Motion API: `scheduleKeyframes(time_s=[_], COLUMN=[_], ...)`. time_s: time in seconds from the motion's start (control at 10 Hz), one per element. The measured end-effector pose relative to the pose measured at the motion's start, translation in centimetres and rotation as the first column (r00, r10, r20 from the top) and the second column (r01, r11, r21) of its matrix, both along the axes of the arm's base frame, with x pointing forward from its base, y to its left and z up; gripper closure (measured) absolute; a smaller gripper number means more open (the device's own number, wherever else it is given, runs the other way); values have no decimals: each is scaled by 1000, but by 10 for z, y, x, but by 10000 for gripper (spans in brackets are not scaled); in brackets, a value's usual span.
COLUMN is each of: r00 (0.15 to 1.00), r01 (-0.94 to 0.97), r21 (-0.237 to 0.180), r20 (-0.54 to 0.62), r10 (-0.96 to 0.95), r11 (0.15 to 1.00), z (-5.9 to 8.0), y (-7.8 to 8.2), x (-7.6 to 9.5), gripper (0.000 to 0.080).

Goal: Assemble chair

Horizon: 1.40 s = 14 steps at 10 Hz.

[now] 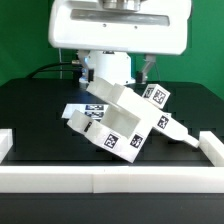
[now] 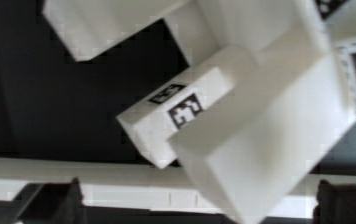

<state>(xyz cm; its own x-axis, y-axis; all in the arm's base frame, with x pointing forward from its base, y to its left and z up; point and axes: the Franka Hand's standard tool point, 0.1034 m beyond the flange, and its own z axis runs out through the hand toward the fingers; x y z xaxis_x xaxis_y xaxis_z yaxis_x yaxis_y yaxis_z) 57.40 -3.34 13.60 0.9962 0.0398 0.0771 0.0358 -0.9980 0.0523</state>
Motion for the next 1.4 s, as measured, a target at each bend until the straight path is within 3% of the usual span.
scheduleKeyframes(time_s=[1.4], r00=[1000], r01=[24], r21=[-32], r20=[5], r10=[-24], r11=[999], z=[-20], y=[-49], x=[-6], gripper=[150])
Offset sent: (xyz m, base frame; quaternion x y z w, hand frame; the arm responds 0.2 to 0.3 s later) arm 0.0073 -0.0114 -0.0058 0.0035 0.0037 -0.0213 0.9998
